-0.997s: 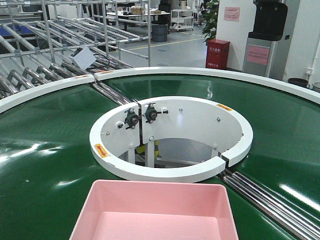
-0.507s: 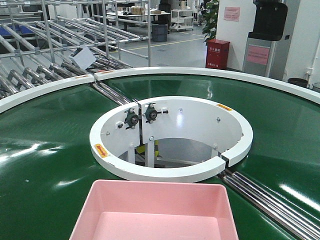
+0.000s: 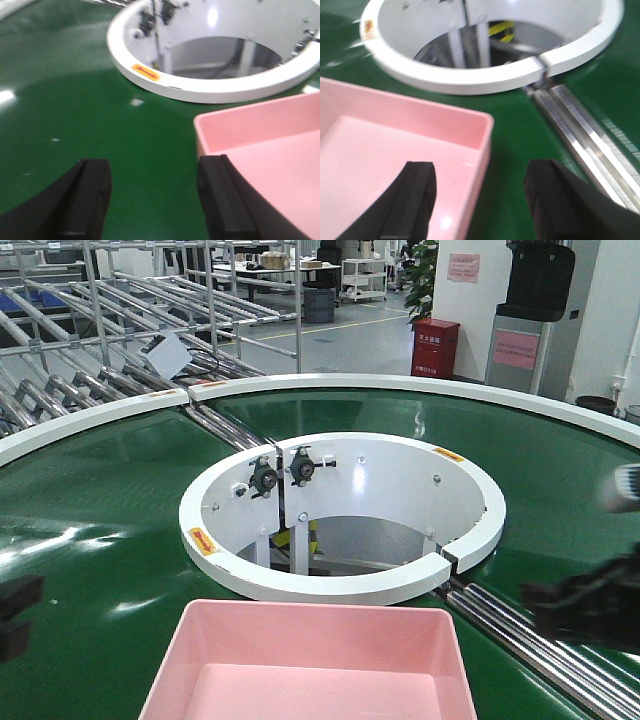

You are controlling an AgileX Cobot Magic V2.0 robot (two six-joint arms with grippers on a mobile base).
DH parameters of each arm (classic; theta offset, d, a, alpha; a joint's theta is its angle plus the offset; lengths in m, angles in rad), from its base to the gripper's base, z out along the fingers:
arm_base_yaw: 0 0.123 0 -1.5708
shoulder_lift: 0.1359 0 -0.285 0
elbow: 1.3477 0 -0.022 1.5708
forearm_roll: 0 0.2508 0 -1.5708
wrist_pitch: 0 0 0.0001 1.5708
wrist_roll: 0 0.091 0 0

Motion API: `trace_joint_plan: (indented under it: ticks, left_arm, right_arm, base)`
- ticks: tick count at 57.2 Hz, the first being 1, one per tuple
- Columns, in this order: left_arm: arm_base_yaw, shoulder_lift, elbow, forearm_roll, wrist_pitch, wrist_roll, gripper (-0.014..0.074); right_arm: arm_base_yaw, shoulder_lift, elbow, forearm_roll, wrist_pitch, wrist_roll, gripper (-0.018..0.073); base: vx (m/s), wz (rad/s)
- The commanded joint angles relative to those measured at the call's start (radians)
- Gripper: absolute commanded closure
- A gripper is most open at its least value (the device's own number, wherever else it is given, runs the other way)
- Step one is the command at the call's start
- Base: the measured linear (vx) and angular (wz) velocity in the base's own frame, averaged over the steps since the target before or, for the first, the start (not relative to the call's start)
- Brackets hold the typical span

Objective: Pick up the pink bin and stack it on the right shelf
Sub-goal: 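Lower both grippers onto opposite side walls of the pink bin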

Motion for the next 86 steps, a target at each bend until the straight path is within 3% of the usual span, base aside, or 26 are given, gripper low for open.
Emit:
trace_joint_plan:
  ticks: [1, 9, 13, 37, 55, 72, 80, 86]
  left_arm:
    - [-0.038, 0.072, -0.094, -0.047, 0.004, 0.005, 0.0085]
    - [-0.063, 0.227, -0.167, -0.049, 0.105, -0.016, 0.0085]
    - [-0.063, 0.276, -0.188, -0.076, 0.131, -0.054, 0.0085]
    - [-0.065, 0.48, -0.189, -0.224, 0.076, -0.054, 0.0085]
    - [-0.065, 0.615, -0.189, -0.24, 0.027, -0.024, 0.0085]
    - [-0.065, 0.696, -0.189, -0.31, 0.025, -0.025, 0.0134]
    - [-0.065, 0.69, -0.189, -0.31, 0.017, -0.025, 0.026]
    - [-0.065, 0.685, -0.189, -0.32, 0.035, -0.025, 0.0409]
  right_arm:
    - [0.05, 0.086, -0.061, -0.04, -0.051, 0.097, 0.0097]
    - [0.066, 0.256, -0.126, -0.122, 0.038, 0.351, 0.0097]
    - [0.066, 0.327, -0.163, -0.165, 0.094, 0.407, 0.0097]
    - [0.072, 0.503, -0.233, -0.201, 0.102, 0.413, 0.0097]
    - [0.072, 0.555, -0.232, -0.184, 0.098, 0.407, 0.0115]
    - [0.072, 0.588, -0.232, -0.157, 0.101, 0.407, 0.0336]
    - [0.072, 0.588, -0.232, -0.155, 0.11, 0.407, 0.0459]
    - [0.072, 0.588, -0.232, -0.105, 0.12, 0.407, 0.0559]
  base:
    - [0.0, 0.0]
    - [0.0, 0.0]
    - [0.0, 0.0]
    - [0.0, 0.0]
    - [0.0, 0.0]
    - [0.0, 0.0]
    - [0.0, 0.0]
    - [0.0, 0.0]
